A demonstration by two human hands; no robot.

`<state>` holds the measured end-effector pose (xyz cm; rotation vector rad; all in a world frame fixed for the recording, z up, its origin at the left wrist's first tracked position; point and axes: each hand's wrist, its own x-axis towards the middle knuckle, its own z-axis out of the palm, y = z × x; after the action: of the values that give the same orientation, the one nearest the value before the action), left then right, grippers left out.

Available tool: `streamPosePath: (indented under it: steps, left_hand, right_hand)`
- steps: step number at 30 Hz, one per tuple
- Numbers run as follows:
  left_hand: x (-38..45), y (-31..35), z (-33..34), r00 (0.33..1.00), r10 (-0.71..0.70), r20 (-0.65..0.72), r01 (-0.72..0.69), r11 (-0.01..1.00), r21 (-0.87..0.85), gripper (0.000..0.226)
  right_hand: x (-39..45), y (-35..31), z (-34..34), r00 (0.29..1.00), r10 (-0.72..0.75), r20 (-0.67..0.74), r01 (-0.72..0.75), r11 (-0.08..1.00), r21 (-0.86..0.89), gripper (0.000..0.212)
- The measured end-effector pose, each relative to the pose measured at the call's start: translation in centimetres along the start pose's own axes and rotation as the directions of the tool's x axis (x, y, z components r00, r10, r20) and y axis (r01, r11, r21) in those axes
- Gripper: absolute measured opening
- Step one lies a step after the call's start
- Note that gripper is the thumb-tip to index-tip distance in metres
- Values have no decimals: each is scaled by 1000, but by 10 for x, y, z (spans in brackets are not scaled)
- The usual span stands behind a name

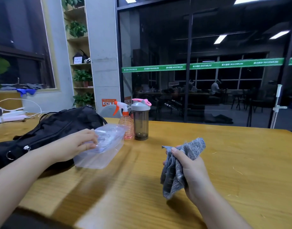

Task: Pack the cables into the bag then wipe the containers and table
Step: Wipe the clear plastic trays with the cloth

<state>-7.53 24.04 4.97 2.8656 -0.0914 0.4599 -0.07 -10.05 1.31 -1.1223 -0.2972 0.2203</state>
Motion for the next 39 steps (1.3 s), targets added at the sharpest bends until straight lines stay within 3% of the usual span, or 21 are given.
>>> streamPosePath:
  steps: [3, 8, 14, 26, 30, 34, 39]
  left_hand:
    - [0, -1, -3, 1000, -13, -12, 13, 999, 44, 24]
    - [-3, 0, -2, 997, -60, 51, 51, 987, 150, 16]
    - [-3, 2, 3, 986, -164, 31, 154, 966, 208, 8]
    - [-8, 15, 5, 966, -256, -29, 257, 956, 142, 22]
    - [-4, 29, 10, 976, -127, -174, 162, 965, 205, 38]
    - [7, 47, 21, 957, 137, -256, -65, 960, 273, 66]
    - [28, 89, 46, 875, 364, -320, -300, 925, 233, 43]
  right_hand:
    - [-1, -1, 0, 1000, -1, -1, 1, 1000, 0, 9]
    - [-1, -1, 0, 1000, 2, -15, -2, 1000, 9, 9]
    - [-1, -1, 0, 1000, -3, -9, 3, 1000, 4, 8]
    - [-1, -1, 0, 1000, 18, -6, -18, 1000, 16, 8]
    - [0, 0, -1, 1000, 9, -8, -8, 1000, 6, 7]
    - [2, 1, -2, 998, 28, -51, -26, 999, 32, 17]
    - [13, 4, -9, 963, 105, -249, -73, 988, 133, 31]
